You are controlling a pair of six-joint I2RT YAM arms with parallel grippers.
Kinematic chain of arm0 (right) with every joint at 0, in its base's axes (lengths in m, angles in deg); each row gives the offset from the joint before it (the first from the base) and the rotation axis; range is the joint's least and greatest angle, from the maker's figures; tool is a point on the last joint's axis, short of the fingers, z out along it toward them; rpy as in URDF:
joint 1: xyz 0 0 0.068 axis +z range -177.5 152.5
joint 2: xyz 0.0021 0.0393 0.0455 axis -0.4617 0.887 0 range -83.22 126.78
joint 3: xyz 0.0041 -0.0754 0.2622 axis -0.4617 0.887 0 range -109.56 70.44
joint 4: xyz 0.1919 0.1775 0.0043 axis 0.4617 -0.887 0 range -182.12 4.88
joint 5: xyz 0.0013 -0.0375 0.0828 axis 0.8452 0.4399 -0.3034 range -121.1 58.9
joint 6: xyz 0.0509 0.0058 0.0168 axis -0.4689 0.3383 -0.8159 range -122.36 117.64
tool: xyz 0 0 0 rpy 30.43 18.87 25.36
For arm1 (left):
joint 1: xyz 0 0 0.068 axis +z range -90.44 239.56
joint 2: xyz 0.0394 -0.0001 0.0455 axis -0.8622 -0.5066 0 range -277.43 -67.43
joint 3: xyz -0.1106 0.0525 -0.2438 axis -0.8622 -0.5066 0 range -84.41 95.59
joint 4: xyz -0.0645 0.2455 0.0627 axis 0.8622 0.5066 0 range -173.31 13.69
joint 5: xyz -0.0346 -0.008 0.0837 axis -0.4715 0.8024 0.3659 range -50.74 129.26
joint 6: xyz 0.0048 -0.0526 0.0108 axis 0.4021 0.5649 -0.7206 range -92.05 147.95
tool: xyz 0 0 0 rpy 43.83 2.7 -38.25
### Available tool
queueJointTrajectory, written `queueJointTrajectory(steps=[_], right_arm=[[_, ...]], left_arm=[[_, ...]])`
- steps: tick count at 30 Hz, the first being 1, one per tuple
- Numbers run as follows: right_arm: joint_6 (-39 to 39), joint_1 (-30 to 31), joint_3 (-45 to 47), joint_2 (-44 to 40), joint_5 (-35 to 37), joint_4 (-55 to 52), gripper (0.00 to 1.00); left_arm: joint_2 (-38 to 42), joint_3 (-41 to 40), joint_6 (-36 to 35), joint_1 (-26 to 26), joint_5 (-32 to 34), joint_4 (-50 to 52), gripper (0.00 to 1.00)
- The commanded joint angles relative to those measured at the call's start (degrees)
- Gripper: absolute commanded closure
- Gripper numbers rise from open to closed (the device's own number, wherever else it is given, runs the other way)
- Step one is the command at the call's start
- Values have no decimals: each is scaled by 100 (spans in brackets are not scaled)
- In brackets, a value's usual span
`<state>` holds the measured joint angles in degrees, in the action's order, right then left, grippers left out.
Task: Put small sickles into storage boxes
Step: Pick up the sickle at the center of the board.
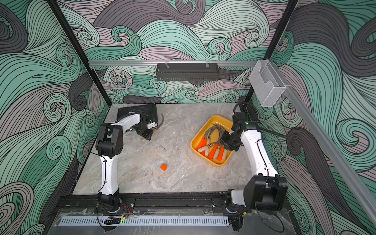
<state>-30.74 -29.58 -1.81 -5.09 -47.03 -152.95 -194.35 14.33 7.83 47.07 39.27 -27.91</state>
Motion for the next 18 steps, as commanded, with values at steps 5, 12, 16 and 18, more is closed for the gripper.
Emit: queueJointTrajectory(steps=[5,12,16,18], right_arm=[[-88,48,62,-60,136,5,67],[-101,51,110,-130,149,-11,67],[-111,51,165,-203,159,-11,67],[-121,51,200,-240,155,-8,67]], left_arm=[[-315,172,-19,45,78,15,69],[-386,176,-29,45,91,46,89],[-352,219,-46,45,59,88,99],[-339,280,-69,45,-9,154,100]])
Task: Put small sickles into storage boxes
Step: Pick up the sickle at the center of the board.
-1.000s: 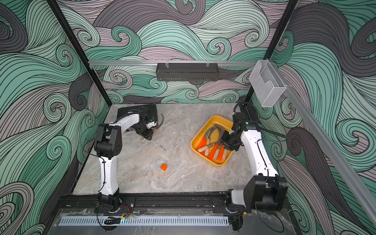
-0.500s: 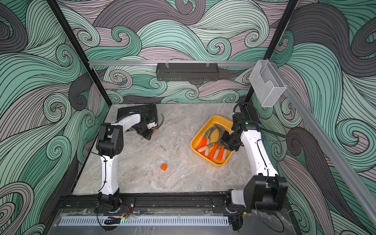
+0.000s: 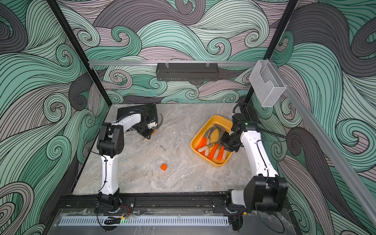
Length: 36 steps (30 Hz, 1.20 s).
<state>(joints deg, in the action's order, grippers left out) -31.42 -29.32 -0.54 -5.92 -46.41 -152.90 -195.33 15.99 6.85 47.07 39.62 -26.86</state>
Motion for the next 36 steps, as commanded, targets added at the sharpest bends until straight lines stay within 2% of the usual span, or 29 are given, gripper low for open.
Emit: queueJointTrajectory(steps=[1,36], right_arm=[[-55,25,88,-175,89,-15,67],[-245,92,440,-740,102,-23,68]], left_arm=[[-223,152,-1,49,-91,96,100],[727,118,-175,-31,-1234,772,100]])
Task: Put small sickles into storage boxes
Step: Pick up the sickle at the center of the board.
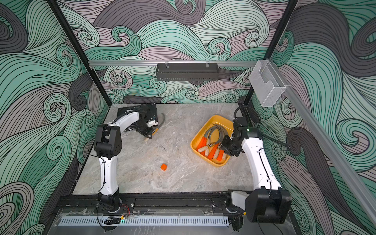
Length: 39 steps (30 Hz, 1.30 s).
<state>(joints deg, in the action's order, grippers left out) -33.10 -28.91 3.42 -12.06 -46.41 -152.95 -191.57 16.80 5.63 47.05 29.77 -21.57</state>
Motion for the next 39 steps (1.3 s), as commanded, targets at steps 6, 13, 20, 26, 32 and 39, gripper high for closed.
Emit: queueJointTrajectory(steps=[6,13,20,26,32,39], right_arm=[[-11,45,-97,-78,182,-78,68],[200,31,-625,144,344,-318,68],[410,-98,-1190,188,479,-713,68],[547,-317,-1507,132,514,-1112,67],[498,-395,-1588,-157,415,-1451,67],[482,-402,-1430,-597,413,-1876,67]], left_arm=[[505,375,-52,-175,-480,494,100],[500,1136,-113,-505,-744,884,100],[287,1949,-95,-946,-941,1192,100],[86,2456,65,-1360,-1195,1210,100],[-123,2829,333,-1778,-1506,1059,100],[-524,3432,676,-2308,-1605,974,100]])
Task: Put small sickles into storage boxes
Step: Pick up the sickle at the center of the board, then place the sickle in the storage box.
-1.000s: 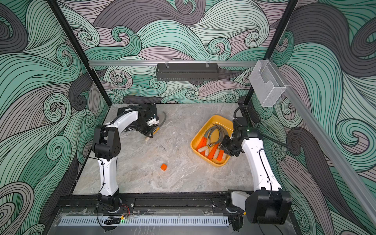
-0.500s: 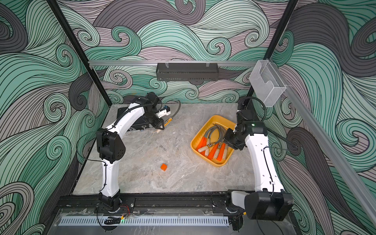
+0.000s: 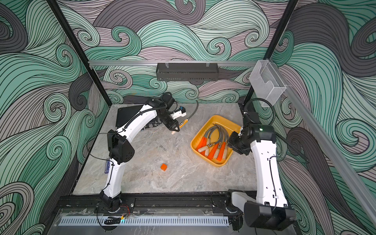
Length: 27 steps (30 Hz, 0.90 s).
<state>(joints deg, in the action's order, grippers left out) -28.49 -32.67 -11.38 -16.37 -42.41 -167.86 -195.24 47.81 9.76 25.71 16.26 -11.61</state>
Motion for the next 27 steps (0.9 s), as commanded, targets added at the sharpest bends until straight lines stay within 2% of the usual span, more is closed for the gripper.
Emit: queueJointTrajectory(steps=[1,9,12,27], right_arm=[[7,-28,75,-229,10,-434,67],[-76,-27,476,-719,-56,-592,67],[-108,-24,634,-879,-94,-611,67],[-206,-26,1007,-1380,-68,-919,67]], left_arm=[[-221,395,332,-232,-266,-54,100],[-631,638,477,-784,-219,-320,100],[-870,964,549,-931,-166,-371,100],[-1576,1408,707,-1387,-29,-843,100]])
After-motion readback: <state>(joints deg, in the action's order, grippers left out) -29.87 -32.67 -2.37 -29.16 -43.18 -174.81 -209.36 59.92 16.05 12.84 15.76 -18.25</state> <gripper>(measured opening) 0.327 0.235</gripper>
